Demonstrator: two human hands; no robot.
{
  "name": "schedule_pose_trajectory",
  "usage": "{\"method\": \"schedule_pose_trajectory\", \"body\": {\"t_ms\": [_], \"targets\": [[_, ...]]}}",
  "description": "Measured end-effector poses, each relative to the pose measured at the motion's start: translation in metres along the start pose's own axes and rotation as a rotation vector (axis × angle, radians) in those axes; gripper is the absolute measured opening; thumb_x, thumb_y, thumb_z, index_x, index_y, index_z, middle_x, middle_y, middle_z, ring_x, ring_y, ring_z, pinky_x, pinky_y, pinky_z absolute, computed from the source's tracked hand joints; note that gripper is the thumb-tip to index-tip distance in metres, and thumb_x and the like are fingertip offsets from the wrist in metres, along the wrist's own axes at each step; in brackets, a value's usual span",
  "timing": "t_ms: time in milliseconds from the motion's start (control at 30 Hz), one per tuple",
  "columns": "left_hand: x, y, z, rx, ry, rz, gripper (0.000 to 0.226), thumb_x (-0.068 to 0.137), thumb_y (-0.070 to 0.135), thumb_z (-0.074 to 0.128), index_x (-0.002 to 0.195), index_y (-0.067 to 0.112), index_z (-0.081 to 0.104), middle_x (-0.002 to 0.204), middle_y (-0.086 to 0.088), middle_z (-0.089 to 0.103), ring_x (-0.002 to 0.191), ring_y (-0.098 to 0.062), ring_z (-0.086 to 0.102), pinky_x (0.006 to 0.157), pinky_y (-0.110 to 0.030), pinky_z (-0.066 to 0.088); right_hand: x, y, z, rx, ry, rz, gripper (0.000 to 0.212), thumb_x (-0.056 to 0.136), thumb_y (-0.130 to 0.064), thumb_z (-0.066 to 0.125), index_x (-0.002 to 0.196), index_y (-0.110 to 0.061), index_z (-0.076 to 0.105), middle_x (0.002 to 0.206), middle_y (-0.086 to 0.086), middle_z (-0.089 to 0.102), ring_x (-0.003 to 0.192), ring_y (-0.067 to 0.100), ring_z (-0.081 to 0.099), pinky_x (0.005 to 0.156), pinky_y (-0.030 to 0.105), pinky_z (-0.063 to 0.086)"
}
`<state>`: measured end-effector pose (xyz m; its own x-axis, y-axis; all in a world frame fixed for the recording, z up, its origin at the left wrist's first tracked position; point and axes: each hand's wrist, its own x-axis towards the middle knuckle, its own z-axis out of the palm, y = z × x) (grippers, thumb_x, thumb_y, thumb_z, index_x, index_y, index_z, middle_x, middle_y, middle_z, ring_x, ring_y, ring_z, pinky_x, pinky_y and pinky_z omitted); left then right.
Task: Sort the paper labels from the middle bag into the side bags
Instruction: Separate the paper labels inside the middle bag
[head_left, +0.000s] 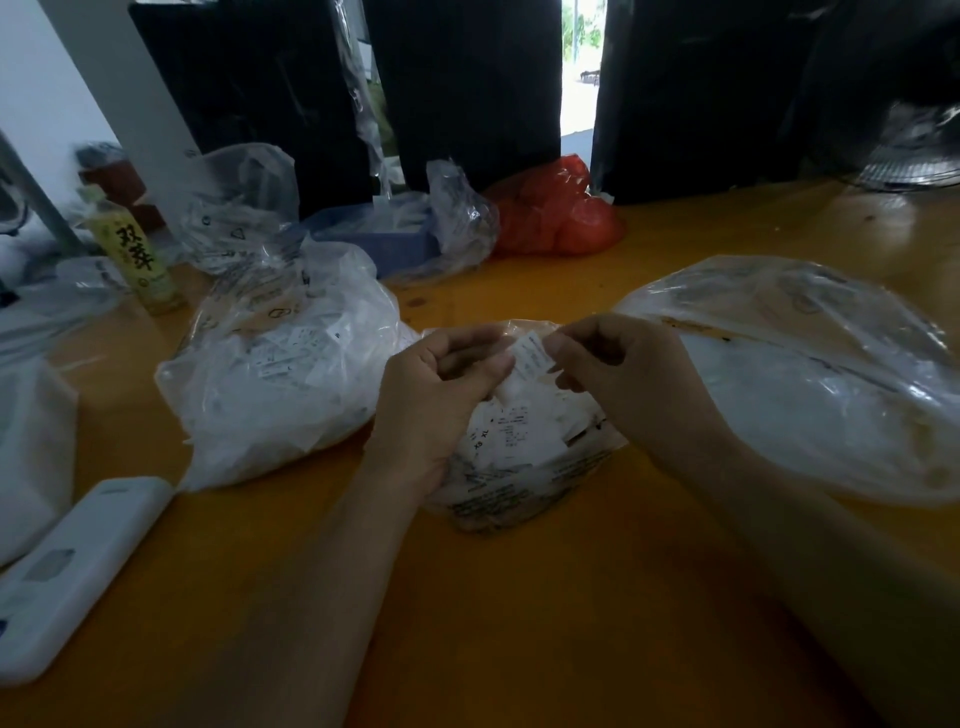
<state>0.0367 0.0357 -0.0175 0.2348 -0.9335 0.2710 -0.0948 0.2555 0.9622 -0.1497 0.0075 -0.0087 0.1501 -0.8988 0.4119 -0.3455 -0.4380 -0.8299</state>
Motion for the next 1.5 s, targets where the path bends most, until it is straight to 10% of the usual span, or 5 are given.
{"method": "schedule_pose_trajectory", "body": {"t_ms": [233, 333, 867, 1333, 1500], "targets": [[0.014, 0.026, -0.054, 0.636, 0.707, 0.637, 0.019, 0.099, 0.016, 0.067, 0.117, 0.015, 0.074, 0.115, 0.006, 0.072, 0.094, 0.0, 0.068, 0.075, -0.013, 0.055, 0.015, 0.006, -0.031, -0.754, 0.028, -0.045, 0.028, 0.105, -0.035, 0.047, 0.089, -0.017, 0.062, 0.078, -0.003, 0.065, 0.062, 0.01, 0.059, 0.061, 0.031, 0.055], [0.02, 0.024, -0.086, 0.765, 0.874, 0.499, 0.023, 0.1, 0.014, 0.062, 0.119, 0.014, 0.075, 0.12, -0.003, 0.074, 0.106, -0.017, 0.069, 0.086, -0.028, 0.054, 0.02, 0.013, -0.043, -0.94, -0.051, 0.082, 0.031, 0.103, -0.022, 0.047, 0.075, -0.015, 0.058, 0.068, 0.003, 0.059, 0.058, 0.019, 0.057, 0.058, 0.034, 0.05], [0.028, 0.005, -0.085, 1.022, 0.556, 0.108, 0.036, 0.105, 0.016, 0.045, 0.132, 0.017, 0.07, 0.125, -0.02, 0.071, 0.12, -0.041, 0.06, 0.105, -0.049, 0.04, 0.027, 0.025, -0.07, -1.153, -0.246, 0.362, 0.017, 0.097, -0.014, 0.058, 0.08, -0.015, 0.053, 0.083, 0.004, 0.051, 0.088, 0.028, 0.059, 0.074, 0.034, 0.05], [0.013, 0.016, -0.041, 0.916, 0.548, 0.562, 0.031, 0.102, 0.019, 0.045, 0.115, 0.013, 0.073, 0.109, -0.008, 0.072, 0.118, -0.034, 0.057, 0.093, -0.035, 0.029, 0.032, 0.038, -0.077, -0.999, -0.144, 0.291, 0.013, 0.099, -0.005, 0.051, 0.109, -0.007, 0.06, 0.107, 0.008, 0.059, 0.106, 0.029, 0.059, 0.087, 0.04, 0.051], [0.002, 0.013, -0.013, 0.803, 0.299, 0.614, 0.032, 0.101, 0.018, 0.044, 0.11, 0.014, 0.075, 0.103, 0.005, 0.072, 0.11, -0.02, 0.056, 0.095, -0.041, 0.04, 0.038, 0.028, -0.07, -0.366, 0.138, 0.275, 0.012, 0.1, -0.018, 0.059, 0.101, -0.019, 0.07, 0.075, 0.001, 0.066, 0.063, 0.011, 0.062, 0.053, 0.023, 0.045]]}}
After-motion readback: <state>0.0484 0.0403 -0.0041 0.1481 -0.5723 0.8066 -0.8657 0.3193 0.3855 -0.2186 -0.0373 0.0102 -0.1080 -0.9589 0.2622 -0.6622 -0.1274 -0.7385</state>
